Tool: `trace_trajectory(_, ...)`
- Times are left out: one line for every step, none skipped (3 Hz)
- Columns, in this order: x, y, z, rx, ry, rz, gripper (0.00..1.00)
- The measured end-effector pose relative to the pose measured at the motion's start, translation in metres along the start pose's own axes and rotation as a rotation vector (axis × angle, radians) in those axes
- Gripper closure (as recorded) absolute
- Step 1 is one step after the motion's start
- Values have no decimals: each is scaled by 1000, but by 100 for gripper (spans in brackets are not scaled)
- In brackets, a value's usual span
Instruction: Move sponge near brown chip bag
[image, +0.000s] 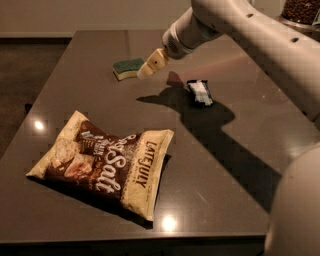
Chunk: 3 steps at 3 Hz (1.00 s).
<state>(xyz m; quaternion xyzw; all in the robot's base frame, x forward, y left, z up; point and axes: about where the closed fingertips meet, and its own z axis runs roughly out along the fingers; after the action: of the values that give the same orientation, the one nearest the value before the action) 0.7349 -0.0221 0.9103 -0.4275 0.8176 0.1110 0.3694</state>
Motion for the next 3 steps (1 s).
trace_trajectory(-14,8,35,-39,-13,-3,0)
trace_trajectory(-21,6,66,-56,-8,13,0)
trace_trajectory(-21,-1,91,-53,-1,48,0)
